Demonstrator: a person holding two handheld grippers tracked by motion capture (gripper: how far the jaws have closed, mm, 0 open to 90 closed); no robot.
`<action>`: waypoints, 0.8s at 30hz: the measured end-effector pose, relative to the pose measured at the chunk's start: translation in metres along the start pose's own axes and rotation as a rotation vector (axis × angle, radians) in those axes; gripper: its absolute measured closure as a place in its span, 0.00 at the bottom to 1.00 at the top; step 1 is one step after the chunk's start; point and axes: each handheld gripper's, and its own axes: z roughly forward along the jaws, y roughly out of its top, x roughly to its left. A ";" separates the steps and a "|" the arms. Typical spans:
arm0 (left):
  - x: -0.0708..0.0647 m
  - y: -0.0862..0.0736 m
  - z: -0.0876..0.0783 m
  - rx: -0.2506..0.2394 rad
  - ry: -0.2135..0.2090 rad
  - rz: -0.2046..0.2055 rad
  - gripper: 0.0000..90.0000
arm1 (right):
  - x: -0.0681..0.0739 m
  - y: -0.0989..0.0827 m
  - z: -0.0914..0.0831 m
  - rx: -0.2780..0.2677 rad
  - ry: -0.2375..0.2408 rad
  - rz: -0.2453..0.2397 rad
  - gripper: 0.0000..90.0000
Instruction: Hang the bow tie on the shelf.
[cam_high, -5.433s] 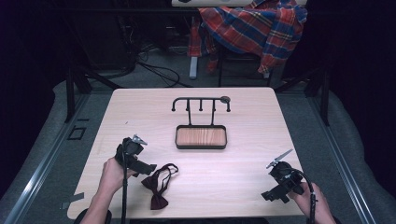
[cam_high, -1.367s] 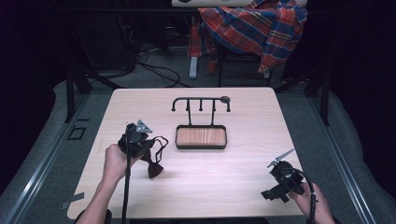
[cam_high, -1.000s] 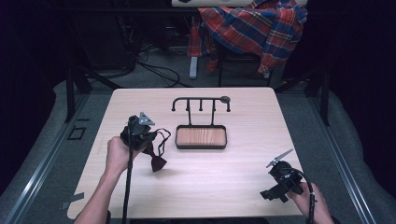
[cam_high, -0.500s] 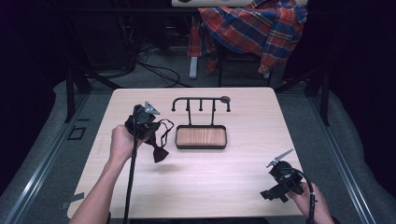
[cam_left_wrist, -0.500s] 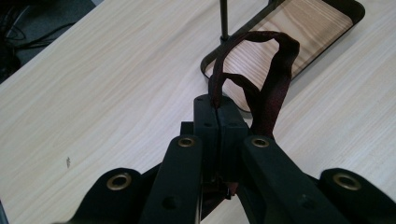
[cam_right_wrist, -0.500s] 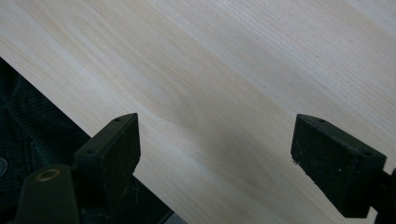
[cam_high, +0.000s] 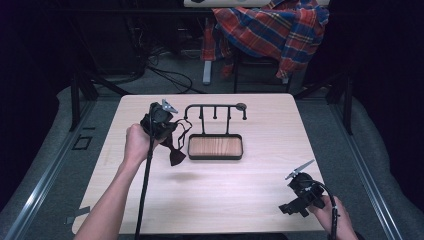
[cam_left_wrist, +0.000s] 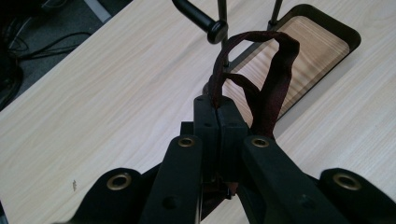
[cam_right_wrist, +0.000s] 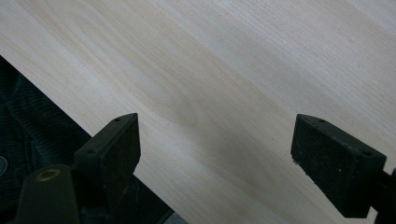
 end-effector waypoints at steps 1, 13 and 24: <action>0.000 0.001 0.000 -0.001 -0.002 0.001 0.99 | 0.000 0.000 0.000 0.000 0.000 0.000 0.17; 0.000 0.018 -0.007 -0.029 0.002 0.019 0.99 | 0.000 0.000 0.000 0.002 0.003 0.006 0.17; 0.010 0.039 -0.001 -0.031 0.001 0.005 0.99 | 0.000 -0.001 0.000 0.001 -0.001 0.004 0.17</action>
